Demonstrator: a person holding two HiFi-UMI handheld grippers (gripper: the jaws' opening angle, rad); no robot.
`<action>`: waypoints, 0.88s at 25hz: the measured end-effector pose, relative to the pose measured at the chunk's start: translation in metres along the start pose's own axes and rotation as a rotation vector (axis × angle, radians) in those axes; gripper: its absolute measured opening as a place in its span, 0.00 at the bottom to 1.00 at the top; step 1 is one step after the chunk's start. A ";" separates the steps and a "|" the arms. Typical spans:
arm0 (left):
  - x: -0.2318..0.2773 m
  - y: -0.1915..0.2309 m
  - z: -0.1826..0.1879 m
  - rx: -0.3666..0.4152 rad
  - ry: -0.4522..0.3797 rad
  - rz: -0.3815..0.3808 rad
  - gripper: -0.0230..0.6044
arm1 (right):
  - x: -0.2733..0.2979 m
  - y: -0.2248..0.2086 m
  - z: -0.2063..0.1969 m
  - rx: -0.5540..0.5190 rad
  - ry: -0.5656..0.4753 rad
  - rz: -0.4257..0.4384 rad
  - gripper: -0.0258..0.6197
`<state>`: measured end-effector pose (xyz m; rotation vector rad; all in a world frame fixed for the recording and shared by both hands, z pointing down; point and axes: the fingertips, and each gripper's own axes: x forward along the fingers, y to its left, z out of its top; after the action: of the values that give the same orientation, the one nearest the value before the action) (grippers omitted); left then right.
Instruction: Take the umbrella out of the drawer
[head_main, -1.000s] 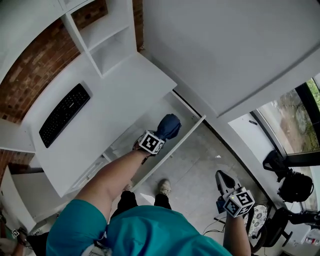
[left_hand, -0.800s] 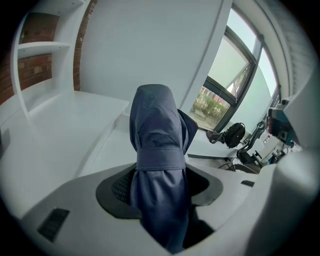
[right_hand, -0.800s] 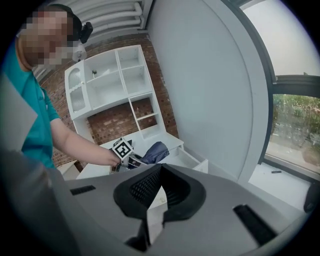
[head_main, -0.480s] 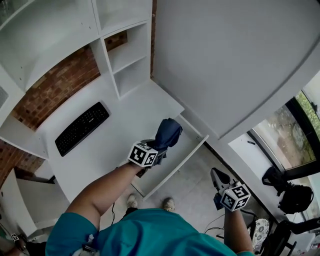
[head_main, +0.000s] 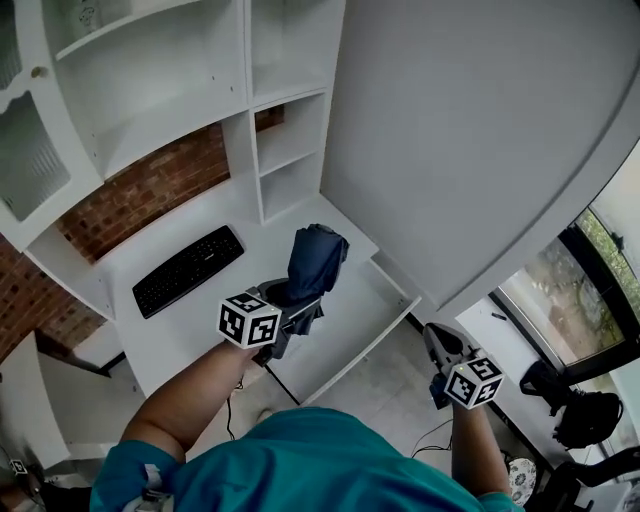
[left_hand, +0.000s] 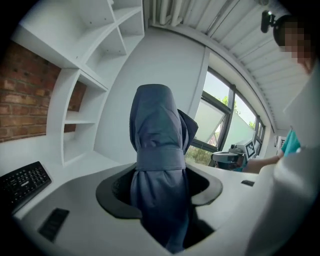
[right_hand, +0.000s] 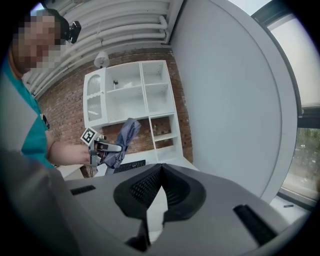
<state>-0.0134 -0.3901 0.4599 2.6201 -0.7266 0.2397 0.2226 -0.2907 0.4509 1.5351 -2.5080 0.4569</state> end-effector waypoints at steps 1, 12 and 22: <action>-0.012 -0.002 0.009 0.006 -0.026 0.001 0.44 | 0.000 0.004 0.008 -0.001 -0.013 0.003 0.07; -0.122 -0.034 0.075 0.075 -0.335 -0.080 0.44 | -0.007 0.043 0.061 -0.044 -0.108 0.038 0.07; -0.166 -0.053 0.100 0.111 -0.497 -0.146 0.44 | -0.019 0.049 0.085 -0.059 -0.152 0.032 0.07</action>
<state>-0.1205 -0.3163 0.3069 2.8515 -0.6827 -0.4406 0.1893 -0.2832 0.3570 1.5644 -2.6366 0.2775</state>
